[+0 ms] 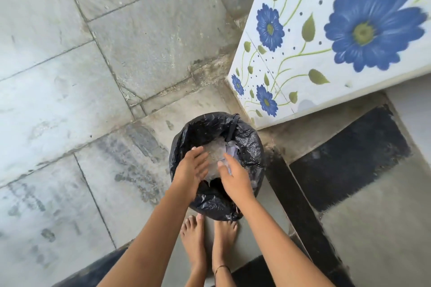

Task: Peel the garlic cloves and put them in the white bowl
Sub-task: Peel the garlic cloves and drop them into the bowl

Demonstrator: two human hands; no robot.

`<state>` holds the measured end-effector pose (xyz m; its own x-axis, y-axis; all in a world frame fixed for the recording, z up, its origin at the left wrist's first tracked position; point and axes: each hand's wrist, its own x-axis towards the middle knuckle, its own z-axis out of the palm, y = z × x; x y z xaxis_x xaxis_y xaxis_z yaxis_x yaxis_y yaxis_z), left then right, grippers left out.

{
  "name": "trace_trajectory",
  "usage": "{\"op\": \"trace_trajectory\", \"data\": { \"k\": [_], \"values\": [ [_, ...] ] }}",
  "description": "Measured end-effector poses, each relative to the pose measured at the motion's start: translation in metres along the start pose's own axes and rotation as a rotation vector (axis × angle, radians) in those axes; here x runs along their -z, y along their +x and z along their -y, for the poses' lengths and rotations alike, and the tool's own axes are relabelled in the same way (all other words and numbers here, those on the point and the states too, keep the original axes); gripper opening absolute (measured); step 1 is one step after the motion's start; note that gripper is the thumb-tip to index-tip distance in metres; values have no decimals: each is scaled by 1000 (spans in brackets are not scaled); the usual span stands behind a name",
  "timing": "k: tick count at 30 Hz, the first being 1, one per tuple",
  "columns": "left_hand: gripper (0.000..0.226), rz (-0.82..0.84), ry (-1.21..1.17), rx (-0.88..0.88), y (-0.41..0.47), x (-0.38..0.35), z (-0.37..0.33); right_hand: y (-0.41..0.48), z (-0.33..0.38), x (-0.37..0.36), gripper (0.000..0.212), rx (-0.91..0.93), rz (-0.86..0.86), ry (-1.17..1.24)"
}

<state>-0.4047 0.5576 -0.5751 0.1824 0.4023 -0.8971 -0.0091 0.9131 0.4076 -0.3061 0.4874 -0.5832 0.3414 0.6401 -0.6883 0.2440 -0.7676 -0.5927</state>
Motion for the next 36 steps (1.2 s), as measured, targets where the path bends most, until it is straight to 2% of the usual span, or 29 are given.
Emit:
{"op": "trace_trajectory", "data": {
  "k": [2,5,10,14,17,20,22,25,30,33,36],
  "values": [
    [32,-43,185,-76,-33,-4,-10,-25,17,22,44,35,-55,-44],
    [21,-7,306,-166,-115,-18,-37,-91,58,71,43,89,-146,-59],
    [19,33,504,-407,-278,-51,-80,-236,124,152,40,230,-345,-34],
    [23,189,546,-565,-400,-79,-95,-359,150,208,38,411,-575,-26],
    [29,338,642,-765,-478,-104,-90,-446,152,244,43,570,-750,-38],
    [36,476,752,-957,-543,-140,-69,-519,133,280,45,667,-933,-58],
    [31,546,805,-1042,-571,-166,-51,-546,115,301,44,677,-1029,-66],
    [27,674,876,-1142,-607,-222,-1,-589,59,336,46,603,-1172,-93],
    [31,769,983,-1199,-642,-299,97,-645,-52,380,47,448,-1314,-185],
    [25,740,1082,-1233,-651,-335,141,-674,-102,399,48,361,-1351,-225],
    [25,632,1201,-1266,-653,-363,172,-687,-136,418,49,263,-1347,-244]
  ]
}}
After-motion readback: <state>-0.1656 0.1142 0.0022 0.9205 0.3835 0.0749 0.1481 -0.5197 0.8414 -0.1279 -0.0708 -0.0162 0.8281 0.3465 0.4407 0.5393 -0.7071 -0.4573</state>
